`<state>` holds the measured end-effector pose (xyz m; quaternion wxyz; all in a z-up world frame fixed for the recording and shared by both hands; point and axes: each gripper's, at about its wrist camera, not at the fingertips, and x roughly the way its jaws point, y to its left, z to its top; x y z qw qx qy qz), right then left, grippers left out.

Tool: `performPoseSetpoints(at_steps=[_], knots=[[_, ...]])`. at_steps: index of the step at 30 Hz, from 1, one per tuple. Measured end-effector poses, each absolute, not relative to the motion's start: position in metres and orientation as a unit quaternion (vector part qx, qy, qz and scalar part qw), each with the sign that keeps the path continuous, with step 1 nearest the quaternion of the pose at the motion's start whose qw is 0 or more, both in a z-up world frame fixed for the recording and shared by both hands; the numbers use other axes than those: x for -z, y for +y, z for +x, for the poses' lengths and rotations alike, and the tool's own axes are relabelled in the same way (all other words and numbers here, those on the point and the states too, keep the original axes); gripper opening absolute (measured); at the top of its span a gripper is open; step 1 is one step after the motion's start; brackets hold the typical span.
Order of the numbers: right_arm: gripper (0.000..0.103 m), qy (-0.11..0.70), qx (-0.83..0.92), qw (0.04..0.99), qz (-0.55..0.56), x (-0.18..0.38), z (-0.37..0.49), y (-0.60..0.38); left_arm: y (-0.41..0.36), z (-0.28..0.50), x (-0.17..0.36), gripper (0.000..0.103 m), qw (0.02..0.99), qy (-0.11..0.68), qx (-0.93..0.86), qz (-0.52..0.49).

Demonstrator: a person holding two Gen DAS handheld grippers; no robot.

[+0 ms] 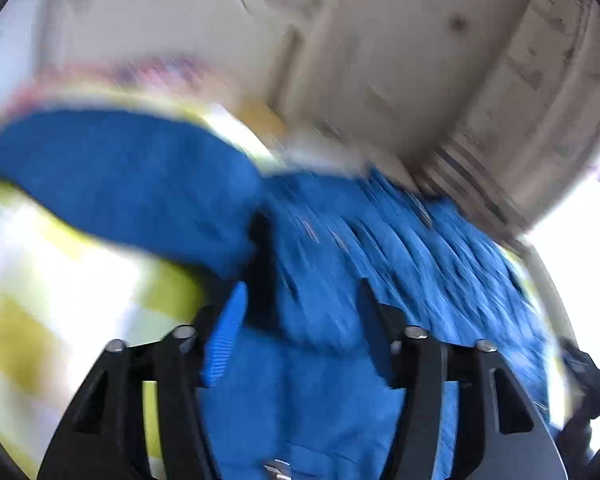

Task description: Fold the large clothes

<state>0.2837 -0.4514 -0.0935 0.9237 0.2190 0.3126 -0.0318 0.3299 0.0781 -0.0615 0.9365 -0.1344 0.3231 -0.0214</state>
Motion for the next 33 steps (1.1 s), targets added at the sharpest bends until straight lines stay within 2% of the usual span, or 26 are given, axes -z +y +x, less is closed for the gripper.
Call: performPoseSetpoints(at_steps=[1,2,3,6,7,9,10,12,13,15,22,25,27,30,32,33], knots=[[0.075,0.321,0.018,0.929,0.183,0.083,0.294,-0.436,0.074,0.326,0.049,0.070,0.946,0.297,0.010,-0.126],[0.075,0.327,0.010,0.932,0.159,0.077,0.302,-0.425,0.068,0.325,0.040,0.084,0.952,0.283,0.014,-0.120],[0.075,0.335,-0.005,0.935,0.120,0.070,0.316,-0.407,0.059,0.329,0.031,0.091,0.955,0.273,0.027,-0.110],[0.072,0.327,-0.033,0.943,0.053,0.060,0.347,-0.368,0.021,0.357,0.029,0.093,0.950,0.296,0.074,-0.062],[0.058,0.318,-0.048,0.946,0.033,0.060,0.361,-0.353,0.010,0.366,0.034,0.093,0.947,0.309,0.072,-0.047],[0.039,0.336,-0.068,0.939,0.017,0.070,0.386,-0.336,-0.014,0.399,0.058,0.092,0.935,0.347,0.070,-0.017],[0.038,0.358,-0.072,0.931,0.018,0.082,0.400,-0.332,-0.023,0.418,0.078,0.092,0.925,0.374,0.068,-0.006],[0.038,0.422,-0.070,0.904,0.019,0.117,0.422,-0.331,-0.009,0.414,0.106,0.092,0.909,0.414,0.057,0.008],[0.039,0.430,-0.079,0.899,0.027,0.121,0.424,-0.333,-0.010,0.418,0.123,0.093,0.902,0.429,0.052,0.018],[0.039,0.442,-0.093,0.892,0.031,0.111,0.423,-0.337,-0.016,0.417,0.124,0.094,0.907,0.417,0.054,0.031],[0.039,0.389,-0.079,0.918,0.014,0.073,0.449,-0.341,-0.018,0.421,0.128,0.097,0.906,0.419,0.060,0.025],[0.039,0.392,-0.091,0.916,0.002,0.082,0.475,-0.324,-0.016,0.414,0.125,0.098,0.907,0.417,0.063,0.018],[0.043,0.440,-0.087,0.892,-0.050,0.113,0.494,-0.303,-0.017,0.415,0.126,0.098,0.907,0.416,0.063,0.017],[0.043,0.445,-0.083,0.890,-0.052,0.109,0.496,-0.301,-0.019,0.415,0.127,0.098,0.906,0.417,0.061,0.020],[0.048,0.453,-0.091,0.886,-0.039,0.105,0.495,-0.309,-0.019,0.416,0.127,0.098,0.906,0.417,0.061,0.022],[0.054,0.450,-0.090,0.888,-0.037,0.101,0.495,-0.312,-0.019,0.416,0.127,0.098,0.906,0.419,0.061,0.021]])
